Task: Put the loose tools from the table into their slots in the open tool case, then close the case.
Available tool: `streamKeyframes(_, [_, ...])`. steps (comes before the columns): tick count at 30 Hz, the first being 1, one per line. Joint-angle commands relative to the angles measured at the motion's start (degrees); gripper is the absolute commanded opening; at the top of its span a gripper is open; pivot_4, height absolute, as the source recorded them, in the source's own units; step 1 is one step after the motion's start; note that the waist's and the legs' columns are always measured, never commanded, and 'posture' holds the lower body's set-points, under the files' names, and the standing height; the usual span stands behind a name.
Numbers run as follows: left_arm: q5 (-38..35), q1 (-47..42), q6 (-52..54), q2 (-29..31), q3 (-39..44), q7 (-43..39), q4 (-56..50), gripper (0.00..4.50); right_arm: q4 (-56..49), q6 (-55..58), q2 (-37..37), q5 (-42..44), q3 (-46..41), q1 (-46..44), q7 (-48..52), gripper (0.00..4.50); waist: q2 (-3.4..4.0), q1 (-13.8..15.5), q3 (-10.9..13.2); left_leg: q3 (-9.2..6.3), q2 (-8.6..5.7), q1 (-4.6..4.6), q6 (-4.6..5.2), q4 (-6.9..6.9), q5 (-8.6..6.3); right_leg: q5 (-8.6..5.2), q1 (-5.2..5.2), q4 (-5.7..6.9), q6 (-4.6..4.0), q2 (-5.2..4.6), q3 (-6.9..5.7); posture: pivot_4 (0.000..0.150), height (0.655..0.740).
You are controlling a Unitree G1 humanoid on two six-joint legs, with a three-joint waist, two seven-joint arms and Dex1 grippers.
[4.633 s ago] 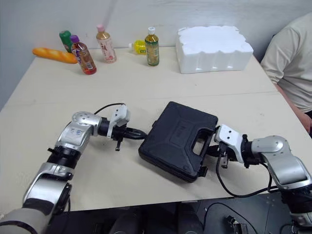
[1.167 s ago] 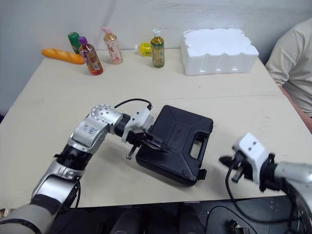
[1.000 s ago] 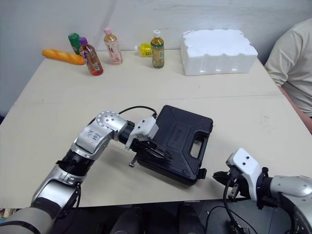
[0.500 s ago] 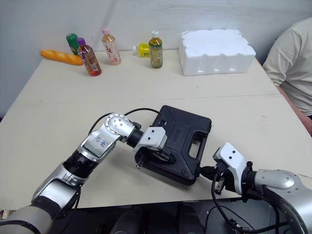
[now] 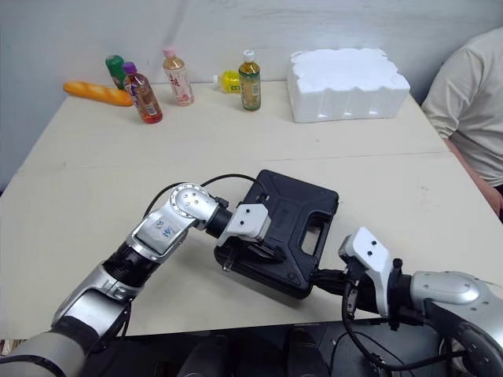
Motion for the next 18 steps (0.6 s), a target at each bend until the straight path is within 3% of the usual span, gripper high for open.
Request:
streamKeyframes(1, [-8.4, 2.6, 9.3, 4.8, 10.5, 0.2, -2.3, 1.29, 0.1, -2.5, -1.8, 3.0, -13.5, 3.0, 4.8, 0.32, -0.04, -0.5, 0.1, 0.06, 0.04, -0.02, 0.00, -0.01, 0.00, 0.01, -0.09, 0.04, 0.02, 0.01, 0.03, 0.150, 0.7383])
streamKeyframes(3, [-8.8, 4.2, 9.4, 7.3, 14.4, 2.6, -3.1, 2.18, 0.6, -3.5, -2.9, 3.7, -19.2, 5.8, 8.5, 0.98, -0.05, -0.4, 0.1, 0.01, 0.11, -0.02, 0.00, -0.01, 0.00, 0.01, -0.10, 0.05, 0.02, 0.04, -0.02, 0.150, 0.7383])
streamKeyframes(6, [-12.7, 6.8, 13.4, 11.3, 21.3, 3.9, -5.7, 3.48, 3.4, -4.7, -4.3, 3.2, -26.2, 8.0, 11.8, 2.39, -0.06, -0.2, 0.1, -0.09, 0.14, -0.02, 0.00, -0.05, 0.00, -0.02, -0.09, 0.05, -0.03, 0.04, -0.01, 0.150, 0.7383])
streamKeyframes(8, [-19.7, 11.4, 19.1, 17.2, 32.8, 3.6, -10.5, 4.41, 9.0, -5.1, -6.3, 2.1, -32.4, 8.6, 14.8, 3.36, -0.04, -0.5, 0.1, -0.07, 0.12, -0.02, -0.01, -0.05, 0.00, -0.02, -0.07, 0.03, -0.04, -0.01, 0.00, 0.150, 0.7383])
streamKeyframes(10, [-24.4, 14.7, 23.6, 21.8, 40.6, 4.2, -13.2, 4.50, 12.9, -6.1, -7.7, 0.6, -35.8, 9.1, 17.1, 4.34, -0.14, -0.8, 0.2, 0.08, 0.23, -0.02, -0.15, -0.06, -0.08, -0.02, -0.11, -0.01, -0.04, -0.22, 0.08, 0.150, 0.7383])
streamKeyframes(15, [-22.6, 22.7, 21.1, 32.3, 50.2, 2.7, -6.7, 4.50, 20.0, -12.1, -9.6, -4.9, -37.2, 9.5, 20.5, 4.43, -0.11, -0.3, 0.3, -0.06, 0.26, 0.09, -0.28, -0.16, -0.15, -0.11, -0.04, -0.11, -0.19, -0.32, 0.11, 0.150, 0.7383])
streamKeyframes(18, [-22.5, 25.3, 18.1, 34.9, 52.0, 1.7, -3.9, 4.50, 23.2, -14.1, -10.8, -6.3, -36.6, 8.0, 21.2, 4.43, -0.09, -0.2, 0.3, -0.12, 0.23, 0.07, -0.30, -0.17, -0.15, -0.37, -0.04, -0.12, -0.67, -0.39, 0.09, 0.150, 0.7383])
